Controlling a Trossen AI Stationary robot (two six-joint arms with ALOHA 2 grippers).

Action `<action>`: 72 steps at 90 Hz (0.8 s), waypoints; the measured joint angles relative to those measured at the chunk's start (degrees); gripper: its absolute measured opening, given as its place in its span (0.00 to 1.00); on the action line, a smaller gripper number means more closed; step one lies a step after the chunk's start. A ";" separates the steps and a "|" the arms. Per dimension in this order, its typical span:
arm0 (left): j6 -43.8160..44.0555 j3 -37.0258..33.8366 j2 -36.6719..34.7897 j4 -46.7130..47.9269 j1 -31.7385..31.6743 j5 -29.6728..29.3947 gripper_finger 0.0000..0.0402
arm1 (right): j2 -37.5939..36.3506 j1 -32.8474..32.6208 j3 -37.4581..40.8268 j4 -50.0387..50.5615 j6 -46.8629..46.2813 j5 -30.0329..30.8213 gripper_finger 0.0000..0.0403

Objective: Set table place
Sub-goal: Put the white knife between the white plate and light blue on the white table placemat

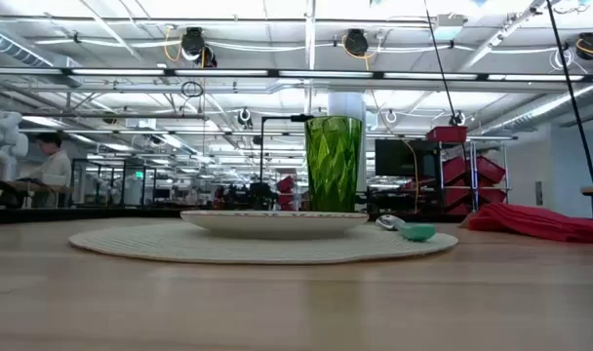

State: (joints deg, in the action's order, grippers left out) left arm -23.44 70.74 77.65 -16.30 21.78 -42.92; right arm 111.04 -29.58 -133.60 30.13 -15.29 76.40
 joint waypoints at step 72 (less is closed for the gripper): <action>-0.88 -0.02 0.07 0.63 0.81 -2.51 0.05 | -0.04 2.56 -0.04 1.33 -1.32 -2.76 0.02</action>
State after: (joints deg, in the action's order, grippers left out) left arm -24.32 70.72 77.71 -15.67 22.59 -45.42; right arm 111.00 -27.01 -133.64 31.46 -16.61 73.64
